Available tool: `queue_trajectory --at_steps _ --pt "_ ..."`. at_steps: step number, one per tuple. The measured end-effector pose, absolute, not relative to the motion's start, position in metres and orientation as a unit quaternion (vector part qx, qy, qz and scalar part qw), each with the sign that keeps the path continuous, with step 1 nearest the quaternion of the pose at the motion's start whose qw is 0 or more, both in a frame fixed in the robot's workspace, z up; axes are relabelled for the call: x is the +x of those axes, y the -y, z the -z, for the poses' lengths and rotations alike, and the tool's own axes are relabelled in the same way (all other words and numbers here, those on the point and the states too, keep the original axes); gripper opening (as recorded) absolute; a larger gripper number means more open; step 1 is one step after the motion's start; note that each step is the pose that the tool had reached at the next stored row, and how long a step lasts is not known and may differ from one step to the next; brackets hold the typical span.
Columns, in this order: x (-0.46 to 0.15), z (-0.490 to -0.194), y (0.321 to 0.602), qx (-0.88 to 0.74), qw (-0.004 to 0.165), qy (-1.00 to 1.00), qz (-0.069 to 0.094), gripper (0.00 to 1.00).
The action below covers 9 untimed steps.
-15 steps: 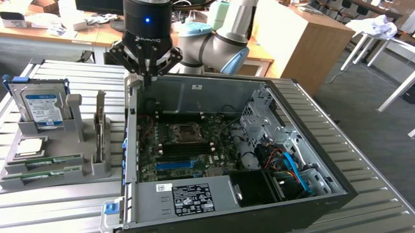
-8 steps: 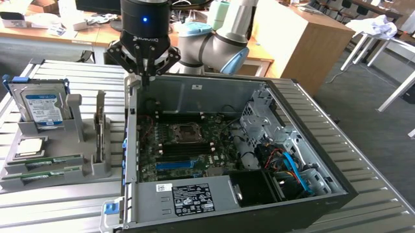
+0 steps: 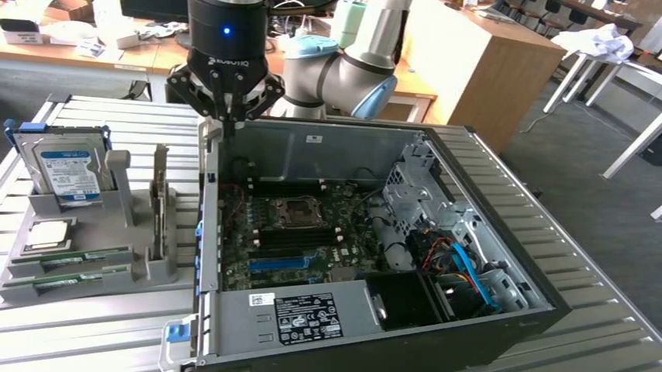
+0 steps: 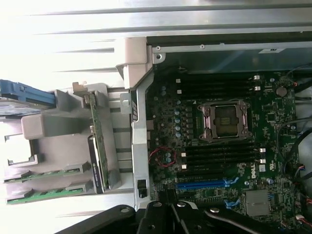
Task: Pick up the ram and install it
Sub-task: 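Reach for the ram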
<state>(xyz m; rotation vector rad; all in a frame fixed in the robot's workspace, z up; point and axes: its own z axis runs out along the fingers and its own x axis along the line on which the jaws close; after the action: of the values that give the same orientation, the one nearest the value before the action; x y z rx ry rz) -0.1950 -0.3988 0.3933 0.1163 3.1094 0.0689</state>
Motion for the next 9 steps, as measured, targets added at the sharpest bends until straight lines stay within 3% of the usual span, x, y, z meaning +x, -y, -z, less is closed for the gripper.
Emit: queue_trajectory --at_steps 9 --pt "-0.199 -0.3933 0.3988 0.037 0.015 -0.999 -0.022 0.1"
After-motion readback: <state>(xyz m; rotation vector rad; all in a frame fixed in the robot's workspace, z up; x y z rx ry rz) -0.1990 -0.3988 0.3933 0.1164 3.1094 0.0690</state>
